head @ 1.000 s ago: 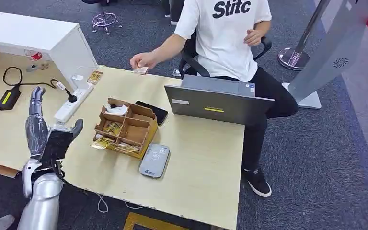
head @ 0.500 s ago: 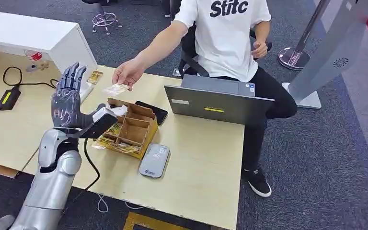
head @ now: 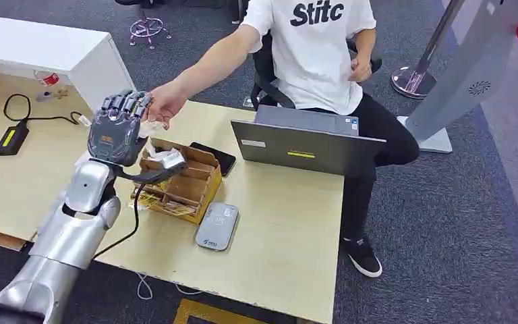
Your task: Pass the card to the sensor for recognition and then transmit it.
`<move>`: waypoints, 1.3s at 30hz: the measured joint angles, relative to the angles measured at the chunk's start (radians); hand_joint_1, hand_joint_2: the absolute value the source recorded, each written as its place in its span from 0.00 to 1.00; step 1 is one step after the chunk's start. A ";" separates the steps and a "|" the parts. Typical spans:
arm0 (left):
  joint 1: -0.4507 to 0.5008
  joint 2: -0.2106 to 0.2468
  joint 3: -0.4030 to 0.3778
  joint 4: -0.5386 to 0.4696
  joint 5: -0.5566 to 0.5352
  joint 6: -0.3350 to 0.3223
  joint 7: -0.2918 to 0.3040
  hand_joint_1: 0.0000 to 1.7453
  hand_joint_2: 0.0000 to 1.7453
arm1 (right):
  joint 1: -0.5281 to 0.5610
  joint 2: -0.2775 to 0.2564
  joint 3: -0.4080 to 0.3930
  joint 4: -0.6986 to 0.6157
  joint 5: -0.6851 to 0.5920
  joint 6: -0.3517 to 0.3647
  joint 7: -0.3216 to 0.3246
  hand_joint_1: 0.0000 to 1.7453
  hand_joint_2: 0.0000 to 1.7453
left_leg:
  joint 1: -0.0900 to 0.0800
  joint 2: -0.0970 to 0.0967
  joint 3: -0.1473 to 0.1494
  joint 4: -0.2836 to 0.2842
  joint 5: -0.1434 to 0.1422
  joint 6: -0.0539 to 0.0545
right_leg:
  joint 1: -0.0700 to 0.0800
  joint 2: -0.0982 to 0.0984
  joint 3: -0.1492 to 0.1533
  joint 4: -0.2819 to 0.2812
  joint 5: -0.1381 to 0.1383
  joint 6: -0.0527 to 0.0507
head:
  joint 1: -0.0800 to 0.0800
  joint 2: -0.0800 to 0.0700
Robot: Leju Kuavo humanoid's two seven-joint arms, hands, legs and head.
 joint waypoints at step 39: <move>0.230 -0.193 -0.120 0.004 0.206 0.019 -0.111 1.00 1.00 | 0.002 0.024 0.006 0.003 0.048 -0.003 -0.032 0.00 1.00 | 0.000 0.000 0.000 0.000 0.000 0.000 | 0.000 0.000 0.000 0.000 0.000 0.000 | 0.000 0.000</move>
